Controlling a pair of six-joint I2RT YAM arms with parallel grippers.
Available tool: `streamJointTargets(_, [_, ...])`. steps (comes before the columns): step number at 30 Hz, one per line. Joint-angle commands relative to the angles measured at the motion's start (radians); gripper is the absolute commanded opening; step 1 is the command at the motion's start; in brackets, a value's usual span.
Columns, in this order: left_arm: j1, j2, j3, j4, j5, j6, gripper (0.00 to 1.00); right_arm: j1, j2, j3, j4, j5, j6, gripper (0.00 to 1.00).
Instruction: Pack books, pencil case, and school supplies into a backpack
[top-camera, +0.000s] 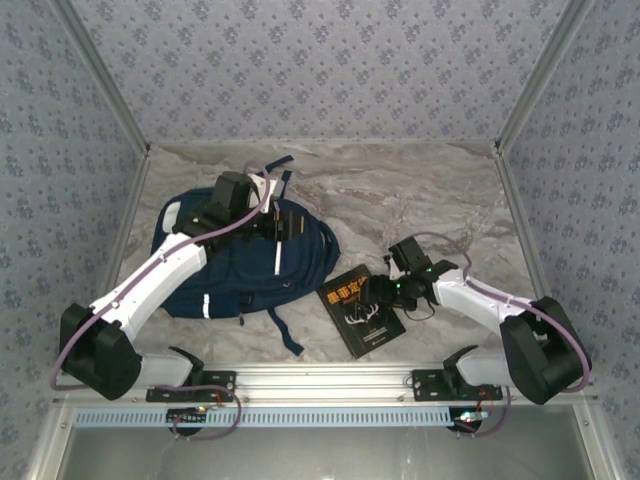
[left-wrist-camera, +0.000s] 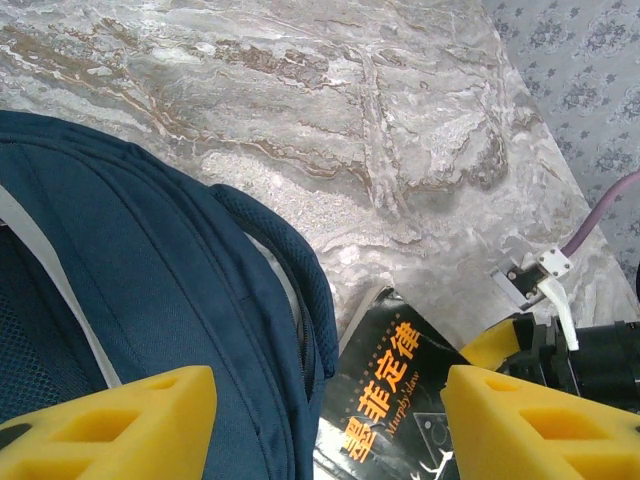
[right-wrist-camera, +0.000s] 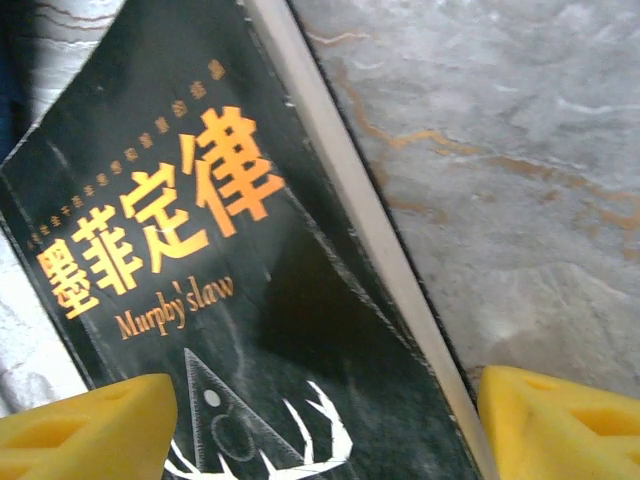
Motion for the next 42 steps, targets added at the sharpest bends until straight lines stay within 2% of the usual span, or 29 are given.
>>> streamJointTargets(1, [-0.009, -0.013, 0.029, -0.006, -0.003, 0.018, 0.62, -0.005, 0.03, 0.043, -0.061, 0.074, -0.041, 0.8])
streamJointTargets(4, [-0.012, -0.014, 0.029, -0.012, -0.009, 0.025, 0.62, -0.003, 0.072, 0.077, -0.075, 0.111, -0.07, 0.8])
streamJointTargets(9, [-0.023, -0.02, 0.03, -0.017, -0.019, 0.036, 0.61, 0.004, 0.106, 0.08, -0.051, 0.054, -0.082, 0.75])
streamJointTargets(25, [-0.026, -0.014, 0.035, -0.02, -0.019, 0.034, 0.61, 0.069, 0.168, 0.152, -0.026, 0.066, -0.03, 0.2])
streamJointTargets(35, [-0.028, -0.009, 0.035, -0.023, -0.019, 0.035, 0.61, 0.079, 0.148, 0.163, 0.043, -0.018, 0.035, 0.13])
streamJointTargets(39, [-0.026, -0.008, 0.035, -0.023, -0.02, 0.037, 0.61, 0.074, 0.139, 0.154, 0.085, -0.089, 0.078, 0.12])
streamJointTargets(42, [-0.028, -0.004, 0.034, -0.023, -0.019, 0.037, 0.61, 0.074, 0.129, 0.151, 0.115, -0.115, 0.101, 0.07])
